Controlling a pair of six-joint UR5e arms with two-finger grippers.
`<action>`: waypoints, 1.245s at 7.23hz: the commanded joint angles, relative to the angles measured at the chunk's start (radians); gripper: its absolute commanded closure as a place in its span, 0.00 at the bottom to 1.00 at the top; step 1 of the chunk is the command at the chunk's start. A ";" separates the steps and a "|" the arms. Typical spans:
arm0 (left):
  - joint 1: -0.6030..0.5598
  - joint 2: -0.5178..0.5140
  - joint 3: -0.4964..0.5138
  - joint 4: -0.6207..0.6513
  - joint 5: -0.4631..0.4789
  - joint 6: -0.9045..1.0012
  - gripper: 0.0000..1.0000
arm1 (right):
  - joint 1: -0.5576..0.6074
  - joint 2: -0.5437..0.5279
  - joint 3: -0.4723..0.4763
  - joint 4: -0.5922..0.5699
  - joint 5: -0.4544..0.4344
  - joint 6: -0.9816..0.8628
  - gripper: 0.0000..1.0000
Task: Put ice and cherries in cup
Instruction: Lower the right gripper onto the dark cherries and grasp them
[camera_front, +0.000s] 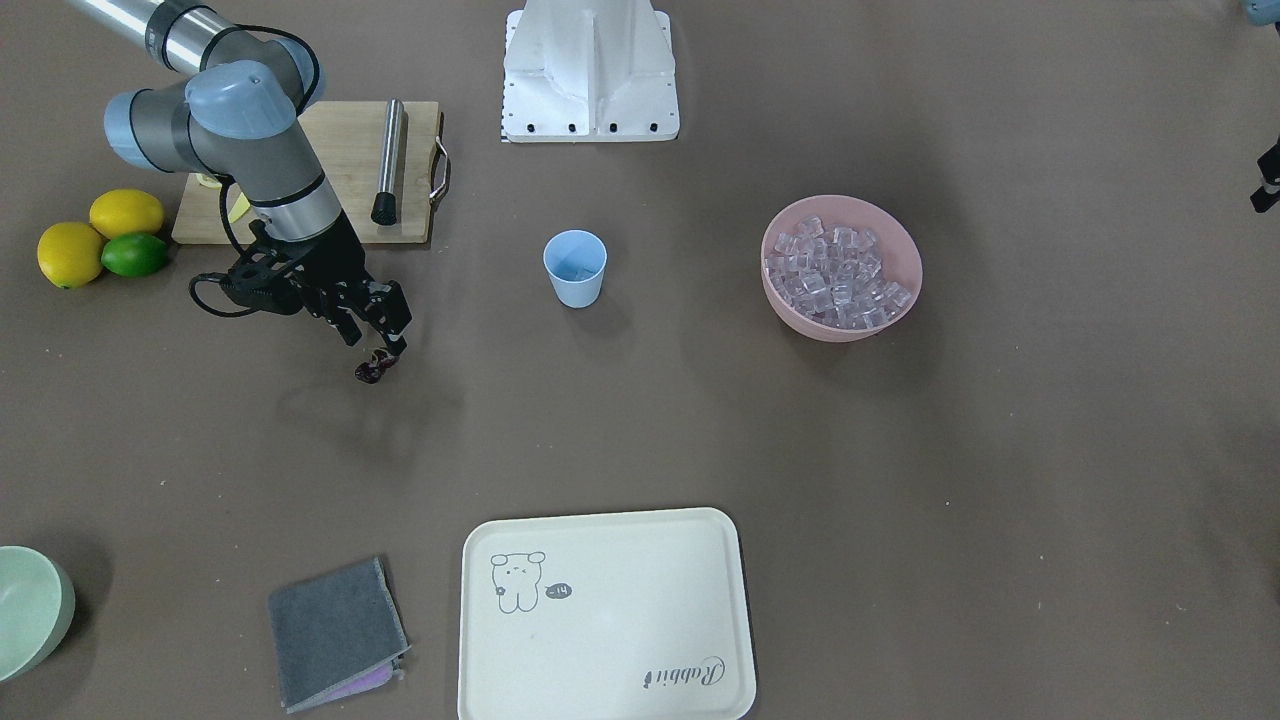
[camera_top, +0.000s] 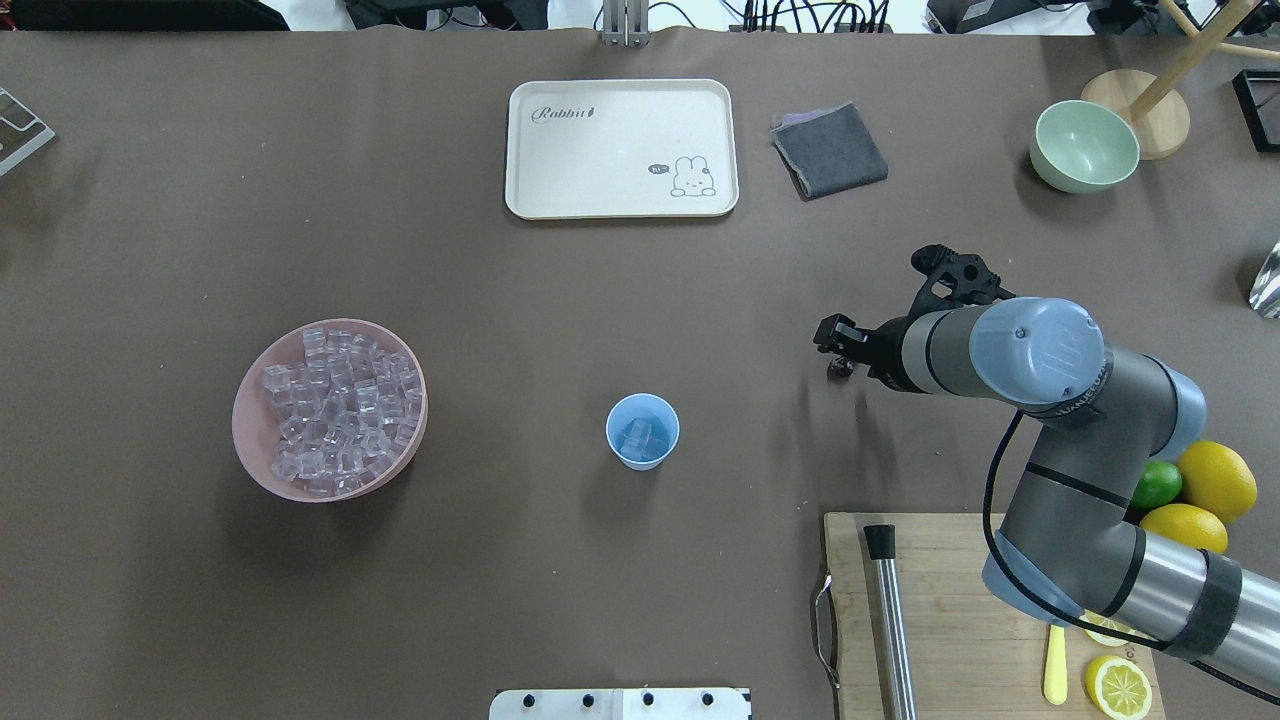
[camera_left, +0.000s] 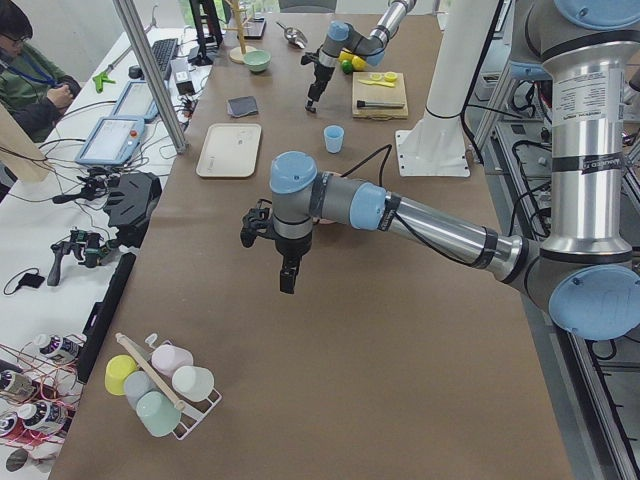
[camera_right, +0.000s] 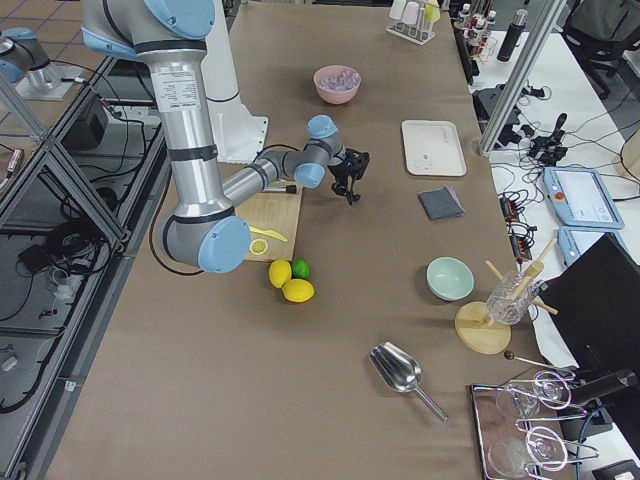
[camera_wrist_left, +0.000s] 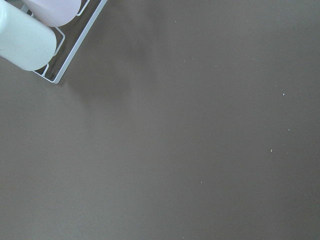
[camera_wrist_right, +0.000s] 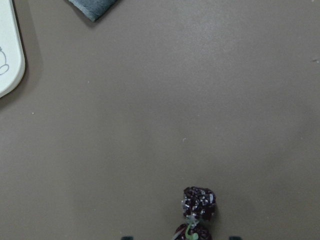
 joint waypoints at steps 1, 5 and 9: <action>0.000 -0.002 0.002 -0.001 0.000 0.000 0.01 | -0.009 0.001 -0.013 0.001 -0.021 0.018 0.44; 0.000 -0.002 0.002 -0.001 0.000 0.000 0.01 | -0.012 0.014 0.008 0.001 -0.019 0.041 1.00; 0.000 0.004 -0.003 -0.001 0.000 0.000 0.01 | -0.018 0.079 0.072 -0.068 -0.018 0.038 1.00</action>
